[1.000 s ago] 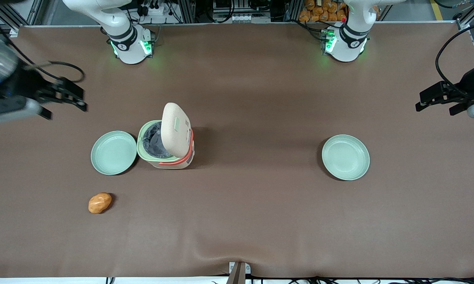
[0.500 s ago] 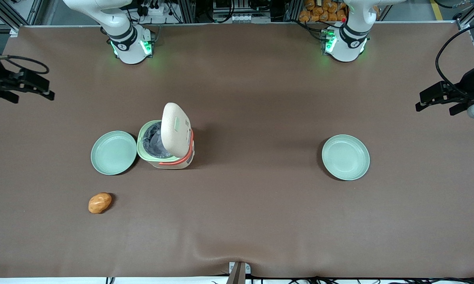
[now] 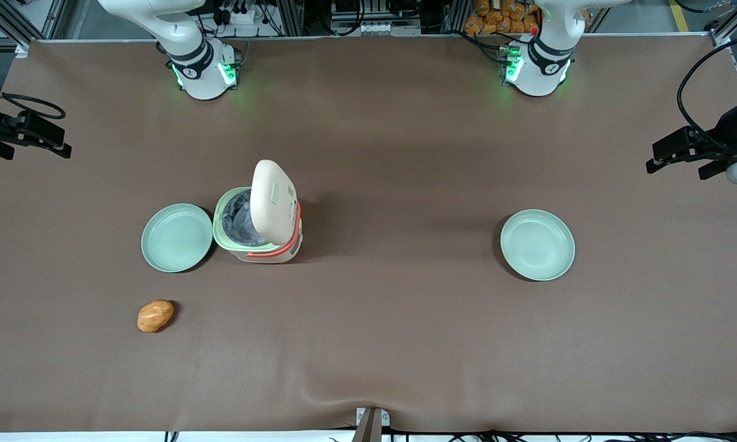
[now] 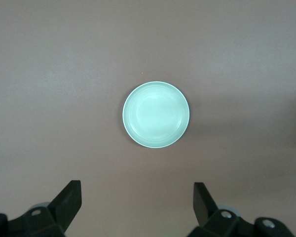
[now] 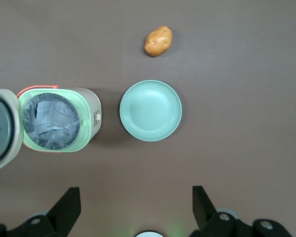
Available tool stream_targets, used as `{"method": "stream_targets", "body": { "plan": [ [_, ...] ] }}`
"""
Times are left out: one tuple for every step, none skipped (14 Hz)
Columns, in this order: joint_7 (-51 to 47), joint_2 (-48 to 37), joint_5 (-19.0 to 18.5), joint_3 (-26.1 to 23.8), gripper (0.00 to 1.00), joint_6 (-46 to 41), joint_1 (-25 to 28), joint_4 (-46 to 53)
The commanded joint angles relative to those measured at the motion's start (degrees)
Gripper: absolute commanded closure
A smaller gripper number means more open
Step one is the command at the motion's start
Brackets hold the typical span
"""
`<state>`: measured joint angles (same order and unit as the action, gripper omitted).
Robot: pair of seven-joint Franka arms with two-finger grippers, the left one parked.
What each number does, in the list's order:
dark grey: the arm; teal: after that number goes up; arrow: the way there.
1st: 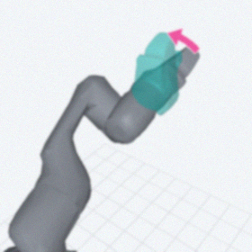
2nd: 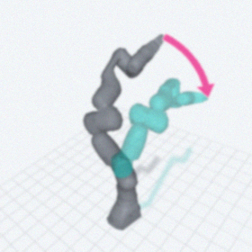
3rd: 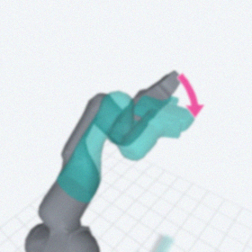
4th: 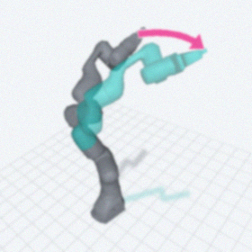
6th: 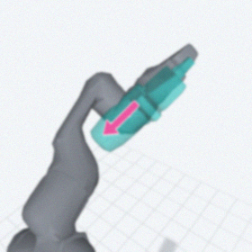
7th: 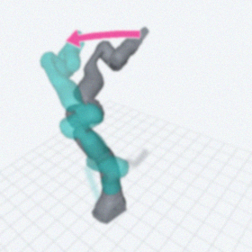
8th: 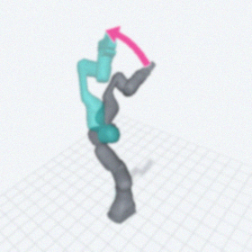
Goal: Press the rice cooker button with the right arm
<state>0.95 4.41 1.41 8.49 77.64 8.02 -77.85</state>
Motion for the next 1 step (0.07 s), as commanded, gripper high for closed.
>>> {"method": "stream_targets", "body": {
  "plan": [
    [0.28, -2.04, -1.33, -0.4, 0.0, 0.06, 0.07, -2.04]
  ]
}}
